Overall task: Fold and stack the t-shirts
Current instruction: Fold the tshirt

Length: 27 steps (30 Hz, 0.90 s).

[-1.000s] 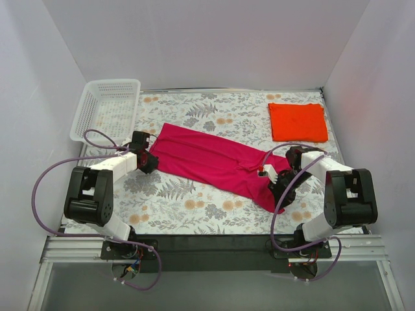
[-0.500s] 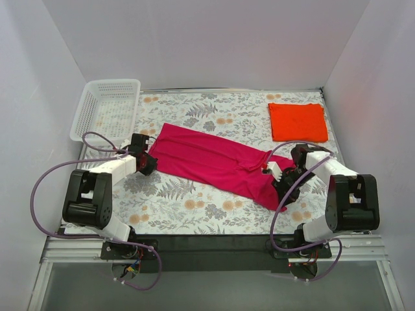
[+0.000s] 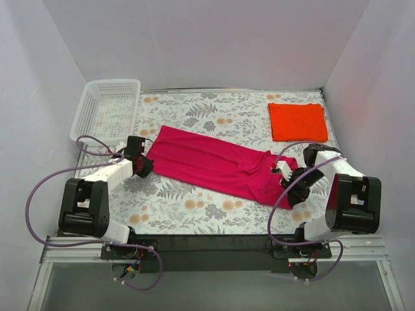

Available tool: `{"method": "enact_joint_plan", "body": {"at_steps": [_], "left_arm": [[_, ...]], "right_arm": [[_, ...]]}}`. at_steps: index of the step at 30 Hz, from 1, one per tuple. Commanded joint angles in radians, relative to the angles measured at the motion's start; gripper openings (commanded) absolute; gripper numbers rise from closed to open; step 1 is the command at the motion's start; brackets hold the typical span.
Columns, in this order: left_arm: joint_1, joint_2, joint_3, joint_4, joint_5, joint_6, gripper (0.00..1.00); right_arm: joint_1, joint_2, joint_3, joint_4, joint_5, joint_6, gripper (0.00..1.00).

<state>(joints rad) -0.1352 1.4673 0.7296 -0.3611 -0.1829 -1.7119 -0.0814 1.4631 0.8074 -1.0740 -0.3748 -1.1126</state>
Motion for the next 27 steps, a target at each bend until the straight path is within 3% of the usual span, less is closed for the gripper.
{"method": "enact_joint_plan", "body": {"at_steps": [1,19,27], "left_arm": [[0.017,-0.056,-0.006,-0.018,-0.063,-0.011,0.00],[0.019,-0.099,-0.004,-0.022,-0.063,0.015,0.00],[0.019,-0.107,-0.018,-0.016,0.017,0.035,0.00]], "right_arm": [[-0.038,-0.015,0.010,-0.046,0.050,-0.059,0.01],[-0.139,-0.035,0.098,-0.167,0.088,-0.210,0.01],[-0.141,0.006,0.035,-0.173,0.054,-0.236,0.01]]}}
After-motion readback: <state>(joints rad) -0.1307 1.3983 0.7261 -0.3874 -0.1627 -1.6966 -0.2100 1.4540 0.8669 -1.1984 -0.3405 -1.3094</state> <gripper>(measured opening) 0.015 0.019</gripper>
